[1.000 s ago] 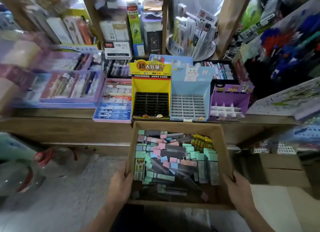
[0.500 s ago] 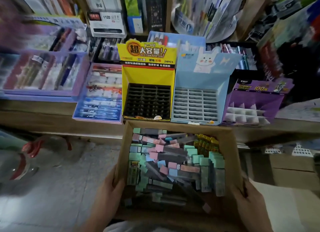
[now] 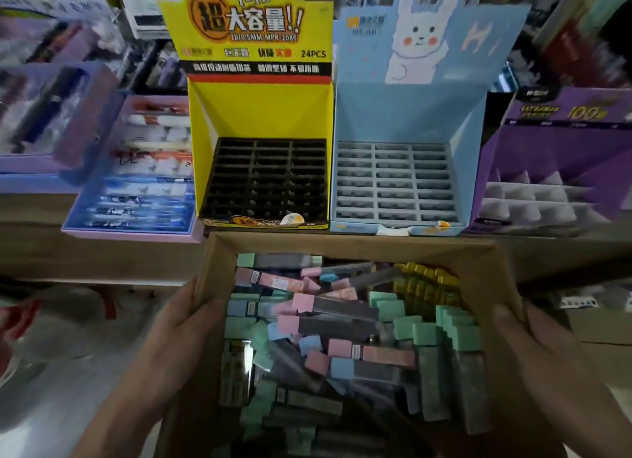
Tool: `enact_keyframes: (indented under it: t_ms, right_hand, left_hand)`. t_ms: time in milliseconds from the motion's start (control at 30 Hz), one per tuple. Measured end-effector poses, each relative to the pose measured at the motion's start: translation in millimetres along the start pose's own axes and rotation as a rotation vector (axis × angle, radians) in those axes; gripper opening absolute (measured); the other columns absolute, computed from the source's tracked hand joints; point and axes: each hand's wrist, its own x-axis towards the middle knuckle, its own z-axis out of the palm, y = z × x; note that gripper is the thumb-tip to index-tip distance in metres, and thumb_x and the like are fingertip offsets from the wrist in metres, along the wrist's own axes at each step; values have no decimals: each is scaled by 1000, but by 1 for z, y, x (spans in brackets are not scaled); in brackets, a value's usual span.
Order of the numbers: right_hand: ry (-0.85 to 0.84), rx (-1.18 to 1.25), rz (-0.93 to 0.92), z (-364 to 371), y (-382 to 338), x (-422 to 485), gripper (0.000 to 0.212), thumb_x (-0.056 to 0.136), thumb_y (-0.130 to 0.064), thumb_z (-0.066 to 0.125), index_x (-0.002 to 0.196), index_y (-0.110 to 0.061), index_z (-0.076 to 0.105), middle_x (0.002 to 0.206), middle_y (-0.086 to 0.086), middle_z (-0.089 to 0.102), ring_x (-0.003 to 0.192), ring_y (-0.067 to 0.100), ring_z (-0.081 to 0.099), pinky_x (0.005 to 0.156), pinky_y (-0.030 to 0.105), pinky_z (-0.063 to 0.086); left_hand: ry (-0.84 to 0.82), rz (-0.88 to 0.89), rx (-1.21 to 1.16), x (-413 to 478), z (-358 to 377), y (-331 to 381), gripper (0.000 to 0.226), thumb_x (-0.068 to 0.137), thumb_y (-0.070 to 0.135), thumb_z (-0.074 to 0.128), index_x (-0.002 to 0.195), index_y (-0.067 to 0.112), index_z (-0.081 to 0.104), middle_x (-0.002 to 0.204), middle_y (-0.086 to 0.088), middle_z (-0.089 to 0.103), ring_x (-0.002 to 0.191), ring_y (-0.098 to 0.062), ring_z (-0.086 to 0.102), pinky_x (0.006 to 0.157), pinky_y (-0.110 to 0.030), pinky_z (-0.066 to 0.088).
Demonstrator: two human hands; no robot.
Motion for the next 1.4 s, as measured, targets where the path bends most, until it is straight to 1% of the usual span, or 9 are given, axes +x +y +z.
enact_keyframes:
  t_ms: [200, 533, 633, 767, 833, 900, 1033, 1200, 1400]
  right_hand:
    - [49, 57, -114, 6, 7, 16, 24, 104, -38, 51, 91, -31, 70, 83, -2, 73, 84, 21, 64, 70, 33, 44]
    - [74, 9, -257, 8, 10, 16, 29, 107, -26, 51, 88, -15, 70, 79, -2, 72, 77, 18, 66, 64, 30, 42]
    - [69, -3, -263, 8, 9, 17, 26, 107, -23, 51, 93, -14, 71, 79, 0, 70, 75, 19, 64, 64, 31, 42]
    - [83, -153, -312, 8, 4, 10, 15, 105, -25, 53, 106, -17, 66, 98, 2, 70, 83, 17, 61, 72, 34, 42]
    - [222, -285, -461, 9, -2, 0, 22, 101, -18, 59, 122, -19, 59, 110, -5, 62, 94, 15, 55, 85, 32, 41]
    - [346, -310, -669, 14, -14, -13, 39, 95, -10, 65, 134, -16, 59, 116, -10, 55, 106, 5, 49, 99, 25, 38]
    - [-39, -320, -779, 35, -43, -25, 36, 95, -19, 70, 128, -33, 64, 112, -34, 56, 102, -29, 50, 87, -6, 36]
    - [-370, -576, -783, 81, -65, -12, 45, 93, -37, 72, 136, -30, 61, 130, -21, 60, 119, -4, 56, 104, 20, 43]
    - [-457, -704, -821, 112, -61, 8, 35, 86, -40, 77, 114, -25, 63, 114, -10, 54, 112, 10, 50, 96, 33, 47]
  left_hand:
    - [56, 33, -16, -3, 4, 1, 31, 97, 35, 56, 102, 64, 65, 92, 33, 69, 96, -3, 62, 76, -28, 43]
    - [99, 80, 56, -10, 9, 10, 18, 97, 20, 54, 108, 27, 68, 97, 6, 72, 96, -16, 64, 69, -27, 42]
    - [106, 137, 110, -9, 9, 10, 14, 95, 16, 56, 95, 22, 69, 92, -7, 74, 85, -24, 65, 71, -32, 46]
    - [225, 202, 332, -13, 6, 10, 12, 93, 24, 58, 82, 23, 63, 67, 2, 66, 60, -16, 60, 56, -33, 45]
    - [301, 324, 437, -23, 6, 13, 8, 94, 21, 59, 94, 29, 63, 75, 9, 68, 62, -9, 62, 52, -27, 49]
    - [411, 521, 585, -34, 9, 17, 26, 93, 17, 61, 117, 26, 63, 103, 12, 69, 86, -7, 65, 73, -29, 57]
    - [296, 651, 624, -40, 23, 29, 41, 91, 21, 67, 131, 24, 60, 125, 10, 61, 115, -10, 57, 96, -27, 48]
    - [-132, 366, 697, -23, 46, 39, 49, 87, 35, 67, 134, 41, 54, 127, 14, 54, 121, -8, 52, 96, -23, 45]
    - [-183, 270, 583, -13, 56, 27, 50, 75, 33, 73, 109, 64, 54, 112, 21, 51, 111, -5, 53, 99, -30, 50]
